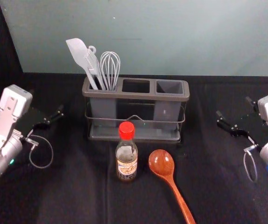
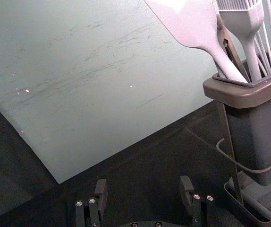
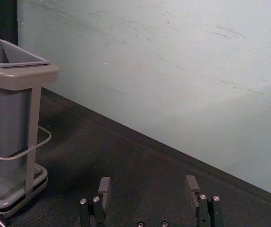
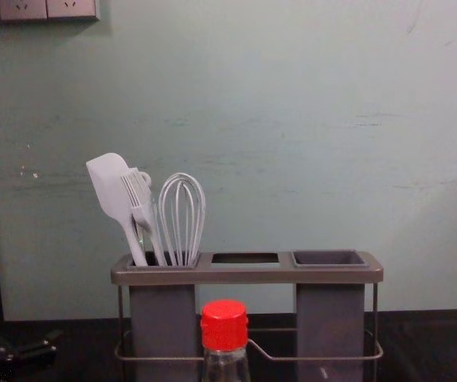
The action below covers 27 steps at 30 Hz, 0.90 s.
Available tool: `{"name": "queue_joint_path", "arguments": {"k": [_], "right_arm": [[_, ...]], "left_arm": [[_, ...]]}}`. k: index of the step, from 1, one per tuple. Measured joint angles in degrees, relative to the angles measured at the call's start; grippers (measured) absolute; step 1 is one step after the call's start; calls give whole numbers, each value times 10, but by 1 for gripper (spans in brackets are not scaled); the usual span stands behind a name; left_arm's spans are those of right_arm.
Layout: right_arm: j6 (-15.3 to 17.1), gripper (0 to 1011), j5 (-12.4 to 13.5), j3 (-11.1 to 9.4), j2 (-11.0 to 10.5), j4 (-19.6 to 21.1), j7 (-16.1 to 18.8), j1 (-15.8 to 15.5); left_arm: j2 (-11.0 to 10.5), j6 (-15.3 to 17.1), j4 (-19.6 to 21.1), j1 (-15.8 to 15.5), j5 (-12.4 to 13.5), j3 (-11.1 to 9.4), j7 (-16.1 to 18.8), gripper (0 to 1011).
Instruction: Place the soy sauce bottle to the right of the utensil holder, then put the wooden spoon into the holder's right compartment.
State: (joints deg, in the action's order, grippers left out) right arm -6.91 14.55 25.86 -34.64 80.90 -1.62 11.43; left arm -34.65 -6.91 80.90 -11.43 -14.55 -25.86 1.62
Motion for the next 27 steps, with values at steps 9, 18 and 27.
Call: {"name": "queue_joint_path", "arguments": {"k": [9,18,27], "right_arm": [[0,1003,0,0,0,0,0,0],[0,1003,0,0,0,0,0,0],[0,1003,0,0,0,0,0,0]], "left_arm": [[0,0,0,0,0,0,0,1005],[0,0,0,0,0,0,0,1005],[0,0,0,0,0,0,0,1005]]}}
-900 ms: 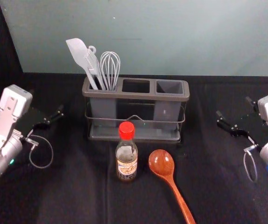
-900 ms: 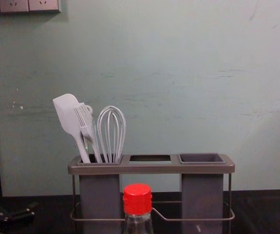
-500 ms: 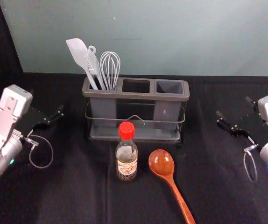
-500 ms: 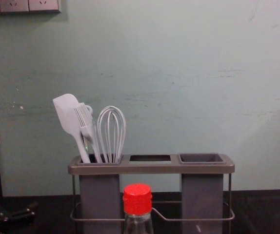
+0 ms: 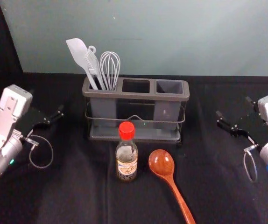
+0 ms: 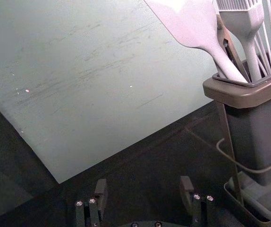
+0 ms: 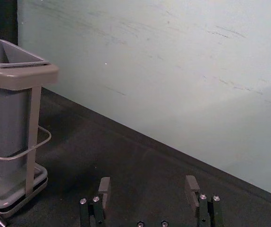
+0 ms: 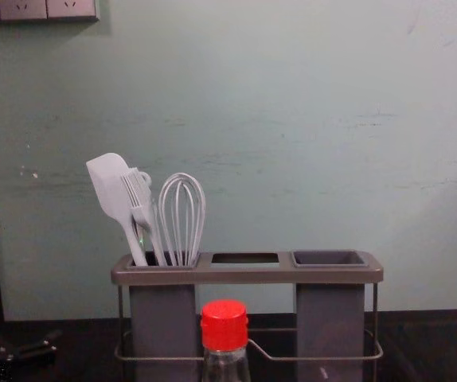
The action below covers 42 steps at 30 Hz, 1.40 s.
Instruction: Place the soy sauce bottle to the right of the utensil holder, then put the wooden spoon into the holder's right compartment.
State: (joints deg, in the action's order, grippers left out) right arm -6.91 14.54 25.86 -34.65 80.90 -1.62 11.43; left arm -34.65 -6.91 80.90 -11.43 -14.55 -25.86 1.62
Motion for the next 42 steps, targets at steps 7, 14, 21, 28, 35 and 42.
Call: {"name": "queue_joint_path", "arguments": {"k": [7,14,21,28,35,42], "right_arm": [[0,1003,0,0,0,0,0,0],[-8,1003,-6,-9,-5,18,1,-7],[-15,1002,-5,-33,-21,77,4,-43],[-35,1002,19,-67,-48,156,18,-109],[-46,1003,61,-92,-72,211,56,-168],[-47,1003,113,-102,-87,244,116,-198]], "left_arm": [[0,0,0,0,0,0,0,1005],[0,0,0,0,0,0,0,1005],[0,0,0,0,0,0,0,1005],[0,0,0,0,0,0,0,1005],[0,0,0,0,0,0,0,1005],[0,0,0,0,0,0,0,1005]]}}
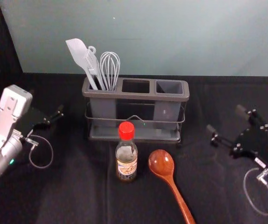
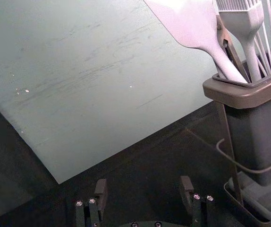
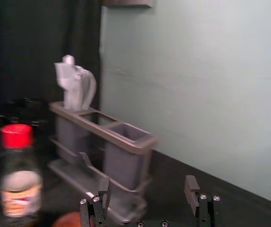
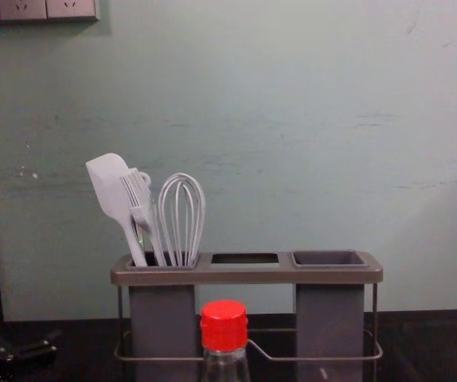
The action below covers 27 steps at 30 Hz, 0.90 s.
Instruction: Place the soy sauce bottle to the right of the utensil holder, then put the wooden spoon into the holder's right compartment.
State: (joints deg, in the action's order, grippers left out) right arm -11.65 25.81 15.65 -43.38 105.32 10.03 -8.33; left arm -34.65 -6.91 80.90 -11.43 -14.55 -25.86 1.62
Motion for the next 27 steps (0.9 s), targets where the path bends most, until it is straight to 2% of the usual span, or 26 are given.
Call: {"name": "queue_joint_path", "arguments": {"k": [4,5,10,13,18,23,27], "right_arm": [[12,1003,18,13,-4,17,46,1],[12,1003,18,13,-4,17,46,1],[37,1002,25,42,8,16,98,30],[51,1003,18,61,21,5,122,55],[67,1003,-10,95,47,-22,160,108],[82,1003,-29,120,72,-39,193,146],[90,1003,-34,128,85,-48,205,160]], "left_arm": [[0,0,0,0,0,0,0,1005],[0,0,0,0,0,0,0,1005],[0,0,0,0,0,0,0,1005],[0,0,0,0,0,0,0,1005],[0,0,0,0,0,0,0,1005],[0,0,0,0,0,0,0,1005],[0,0,0,0,0,0,0,1005]]}}
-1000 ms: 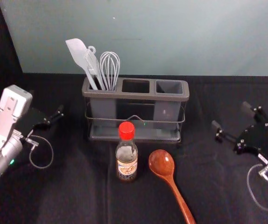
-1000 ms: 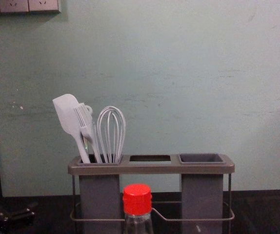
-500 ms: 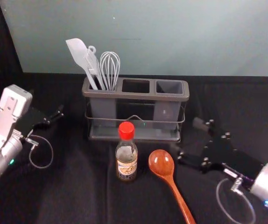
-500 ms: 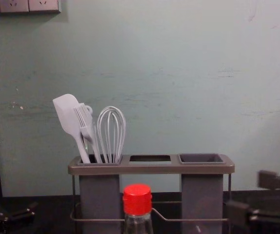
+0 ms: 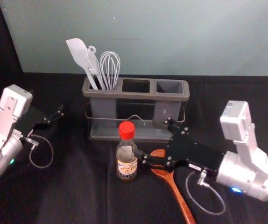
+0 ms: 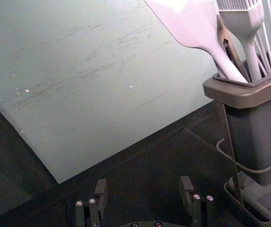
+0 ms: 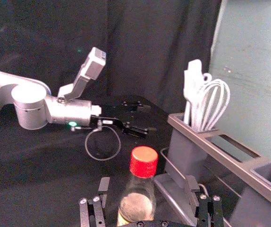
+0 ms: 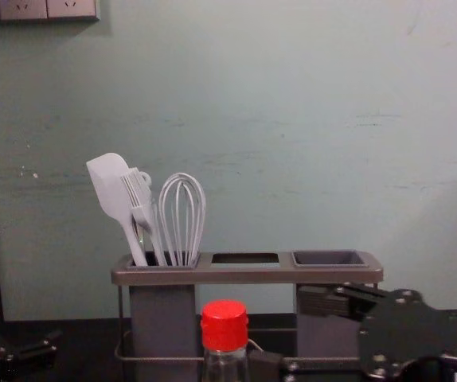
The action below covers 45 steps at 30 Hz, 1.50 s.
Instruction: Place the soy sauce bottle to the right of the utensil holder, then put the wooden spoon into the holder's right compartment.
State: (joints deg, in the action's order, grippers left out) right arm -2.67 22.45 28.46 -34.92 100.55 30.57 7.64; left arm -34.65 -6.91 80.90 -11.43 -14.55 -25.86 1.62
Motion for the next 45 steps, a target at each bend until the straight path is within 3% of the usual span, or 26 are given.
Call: {"name": "queue_joint_path", "arguments": {"k": [8,20,32,45], "right_arm": [[16,1003,3,10,36,-29,16,24],[21,1003,14,24,69,-56,19,40],[23,1002,0,36,88,-78,16,58],[23,1003,1,35,86,-76,15,57]], "left_arm": [[0,0,0,0,0,0,0,1005],[0,0,0,0,0,0,0,1005],[0,0,0,0,0,0,0,1005],[0,0,0,0,0,0,0,1005]]}}
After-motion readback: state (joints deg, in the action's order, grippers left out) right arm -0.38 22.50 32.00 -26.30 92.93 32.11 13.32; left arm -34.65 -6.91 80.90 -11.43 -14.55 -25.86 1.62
